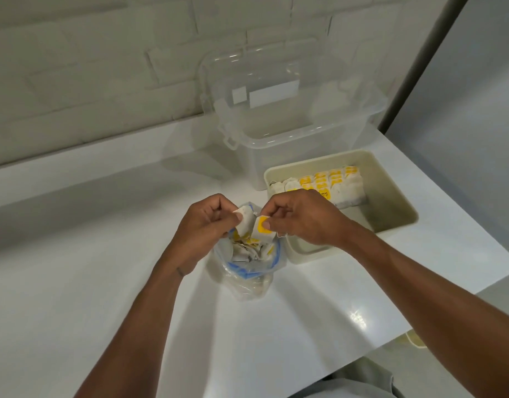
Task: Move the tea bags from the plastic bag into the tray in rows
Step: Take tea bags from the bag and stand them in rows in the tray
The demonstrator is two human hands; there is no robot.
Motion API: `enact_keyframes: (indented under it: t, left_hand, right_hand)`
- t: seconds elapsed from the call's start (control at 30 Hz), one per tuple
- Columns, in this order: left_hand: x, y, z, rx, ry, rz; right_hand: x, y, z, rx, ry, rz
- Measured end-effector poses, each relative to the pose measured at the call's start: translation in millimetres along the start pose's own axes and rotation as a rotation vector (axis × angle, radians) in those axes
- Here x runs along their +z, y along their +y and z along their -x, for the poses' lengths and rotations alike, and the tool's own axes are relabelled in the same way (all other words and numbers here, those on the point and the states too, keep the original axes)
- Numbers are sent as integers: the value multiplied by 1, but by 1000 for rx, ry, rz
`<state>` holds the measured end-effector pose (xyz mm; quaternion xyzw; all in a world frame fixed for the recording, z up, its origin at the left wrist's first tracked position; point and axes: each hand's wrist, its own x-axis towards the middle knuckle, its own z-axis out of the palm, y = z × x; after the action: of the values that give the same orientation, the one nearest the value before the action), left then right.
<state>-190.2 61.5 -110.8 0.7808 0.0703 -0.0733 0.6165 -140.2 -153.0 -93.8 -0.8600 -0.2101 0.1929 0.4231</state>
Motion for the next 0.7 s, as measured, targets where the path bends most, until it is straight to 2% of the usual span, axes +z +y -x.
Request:
enact_keyframes:
  t: [0.2,0.4,0.53,0.7]
  left_hand:
    - [13,25,-11,80,-101,-68]
    - [36,52,-38,170,-52,-222]
    - [54,61,-59,243,30,-485]
    - [75,63,-74,253,9,-826]
  right_hand:
    - [-26,10,3,19,12,-114]
    - [-68,23,0,-22,58,-127]
    - [-98,40,-8,-21,65,-98]
    - [-108,66,-24,25,-8,-30]
